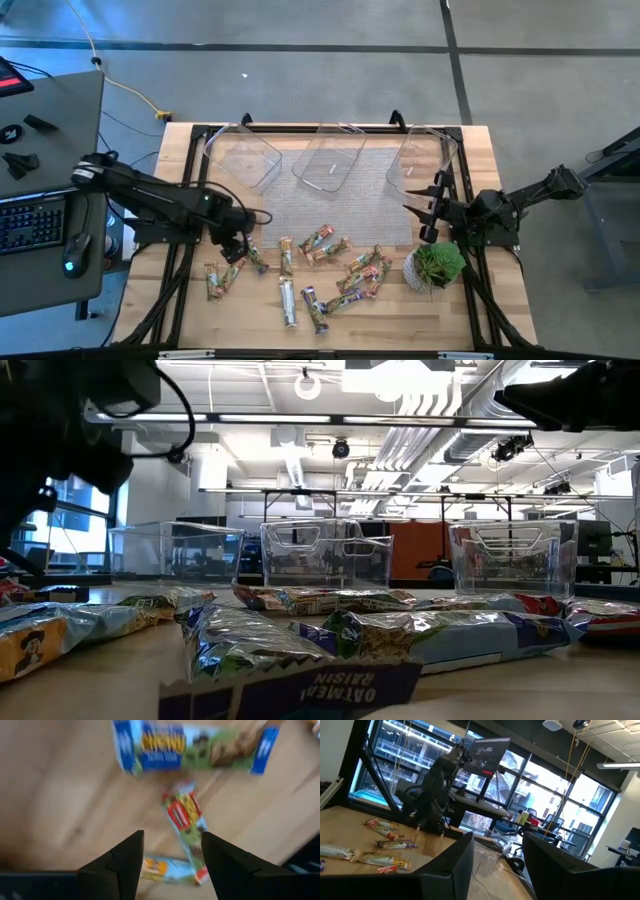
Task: Pick and place Granola Bars by type
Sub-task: Put the red granola bar into the left transparent bin
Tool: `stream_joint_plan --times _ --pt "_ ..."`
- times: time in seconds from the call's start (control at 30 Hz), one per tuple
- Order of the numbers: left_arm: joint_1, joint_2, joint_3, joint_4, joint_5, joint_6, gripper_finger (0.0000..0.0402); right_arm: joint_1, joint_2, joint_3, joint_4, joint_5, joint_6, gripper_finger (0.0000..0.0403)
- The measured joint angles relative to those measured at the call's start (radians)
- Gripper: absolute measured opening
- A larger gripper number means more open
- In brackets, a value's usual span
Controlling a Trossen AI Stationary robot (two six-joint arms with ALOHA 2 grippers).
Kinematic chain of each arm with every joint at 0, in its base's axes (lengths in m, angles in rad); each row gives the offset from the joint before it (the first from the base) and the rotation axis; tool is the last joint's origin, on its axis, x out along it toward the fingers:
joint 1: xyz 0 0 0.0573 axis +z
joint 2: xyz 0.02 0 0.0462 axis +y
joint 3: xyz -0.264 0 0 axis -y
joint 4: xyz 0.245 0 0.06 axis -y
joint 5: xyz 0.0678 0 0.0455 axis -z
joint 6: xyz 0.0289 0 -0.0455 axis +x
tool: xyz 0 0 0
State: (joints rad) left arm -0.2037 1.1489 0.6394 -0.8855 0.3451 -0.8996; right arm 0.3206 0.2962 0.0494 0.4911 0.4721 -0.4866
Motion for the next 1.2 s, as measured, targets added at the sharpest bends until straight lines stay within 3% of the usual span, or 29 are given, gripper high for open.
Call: stream_joint_plan --times 0.1,0.5,0.9,1.2 --pt "0.0 0.01 -0.034 0.078 0.034 -0.041 0.0193 0.0 0.0 0.0 0.0 0.0 0.0 0.0154" --pt "0.0 0.011 -0.118 0.157 -0.026 -0.179 0.0193 0.0 0.0 0.0 -0.004 0.0 -0.003 0.0153" --pt "-0.002 0.014 -0.126 0.249 -0.029 -0.159 0.0193 0.0 0.0 0.0 -0.038 0.0 0.018 0.0153" --pt "-0.145 0.03 -0.126 0.265 -0.071 -0.259 0.0193 0.0 0.0 0.0 -0.072 0.0 0.059 0.0153"
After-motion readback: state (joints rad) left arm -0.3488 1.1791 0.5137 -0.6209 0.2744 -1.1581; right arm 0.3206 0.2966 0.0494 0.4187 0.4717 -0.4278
